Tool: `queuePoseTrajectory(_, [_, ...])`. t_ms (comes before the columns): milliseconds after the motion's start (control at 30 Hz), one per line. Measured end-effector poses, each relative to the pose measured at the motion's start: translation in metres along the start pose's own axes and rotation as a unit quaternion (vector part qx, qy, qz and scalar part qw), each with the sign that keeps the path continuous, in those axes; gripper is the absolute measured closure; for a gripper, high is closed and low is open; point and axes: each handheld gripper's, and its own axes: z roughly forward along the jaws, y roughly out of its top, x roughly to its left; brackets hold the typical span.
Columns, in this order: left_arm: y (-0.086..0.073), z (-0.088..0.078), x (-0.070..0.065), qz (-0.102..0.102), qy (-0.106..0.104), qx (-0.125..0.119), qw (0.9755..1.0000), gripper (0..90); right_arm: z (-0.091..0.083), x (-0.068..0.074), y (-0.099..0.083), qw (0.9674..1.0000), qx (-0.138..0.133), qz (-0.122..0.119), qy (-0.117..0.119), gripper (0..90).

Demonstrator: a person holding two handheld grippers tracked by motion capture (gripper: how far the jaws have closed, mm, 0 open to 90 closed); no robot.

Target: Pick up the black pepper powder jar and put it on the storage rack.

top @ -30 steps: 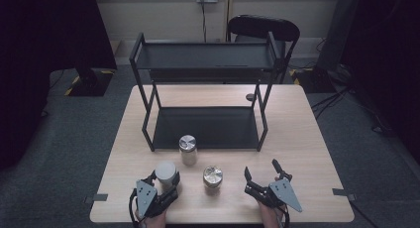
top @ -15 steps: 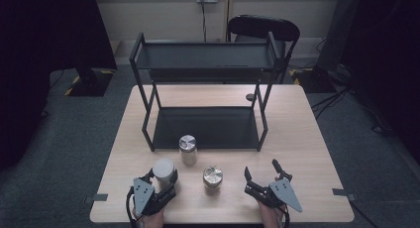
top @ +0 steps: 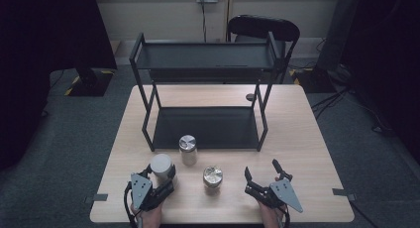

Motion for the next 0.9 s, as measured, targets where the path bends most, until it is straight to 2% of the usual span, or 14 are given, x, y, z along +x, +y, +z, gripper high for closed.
queuePoseTrajectory(167, [0.002,0.001,0.001,0.005,0.002,0.004,1.0,34.2,0.0,0.0,0.0,1.0,-0.001,0.001,0.001,3.3])
queuePoseTrajectory(567, [0.007,0.006,0.006,0.0,0.009,0.004,1.0,34.2,0.0,-0.001,-0.001,1.0,-0.002,0.002,0.001,3.3])
queuePoseTrajectory(900, [0.012,0.011,0.005,0.005,0.012,0.009,0.9999,34.2,0.0,-0.002,-0.001,1.0,-0.003,0.005,0.002,3.3])
